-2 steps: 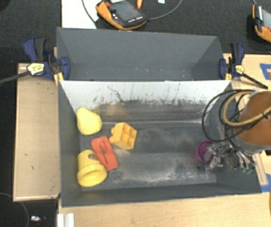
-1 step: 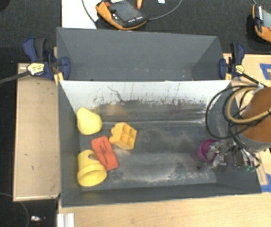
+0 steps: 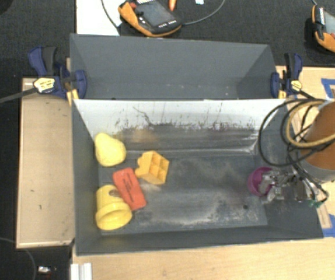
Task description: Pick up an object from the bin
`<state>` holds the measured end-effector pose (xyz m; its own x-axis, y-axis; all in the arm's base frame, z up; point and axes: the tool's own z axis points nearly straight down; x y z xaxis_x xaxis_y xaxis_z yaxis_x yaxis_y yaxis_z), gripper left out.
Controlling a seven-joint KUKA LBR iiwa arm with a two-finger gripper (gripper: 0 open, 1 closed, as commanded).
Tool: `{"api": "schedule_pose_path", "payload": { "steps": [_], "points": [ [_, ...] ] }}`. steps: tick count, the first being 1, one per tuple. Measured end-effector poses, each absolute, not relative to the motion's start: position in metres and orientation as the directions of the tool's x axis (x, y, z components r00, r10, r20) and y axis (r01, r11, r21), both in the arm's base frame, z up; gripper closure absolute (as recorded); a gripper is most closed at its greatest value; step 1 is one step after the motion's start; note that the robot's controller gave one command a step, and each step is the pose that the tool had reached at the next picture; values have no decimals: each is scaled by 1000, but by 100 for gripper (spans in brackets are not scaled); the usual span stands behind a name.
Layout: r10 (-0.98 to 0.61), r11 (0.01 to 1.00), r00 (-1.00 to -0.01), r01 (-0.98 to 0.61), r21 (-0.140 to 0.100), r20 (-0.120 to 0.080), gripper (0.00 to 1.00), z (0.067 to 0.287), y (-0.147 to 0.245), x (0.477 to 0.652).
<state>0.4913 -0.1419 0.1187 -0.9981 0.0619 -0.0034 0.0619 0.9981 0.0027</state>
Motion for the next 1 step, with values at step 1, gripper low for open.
{"api": "schedule_pose_path", "payload": {
  "steps": [1],
  "points": [
    [61, 998, -998, 61, 3, -1, 100, 161, -142, 491]
  ]
}}
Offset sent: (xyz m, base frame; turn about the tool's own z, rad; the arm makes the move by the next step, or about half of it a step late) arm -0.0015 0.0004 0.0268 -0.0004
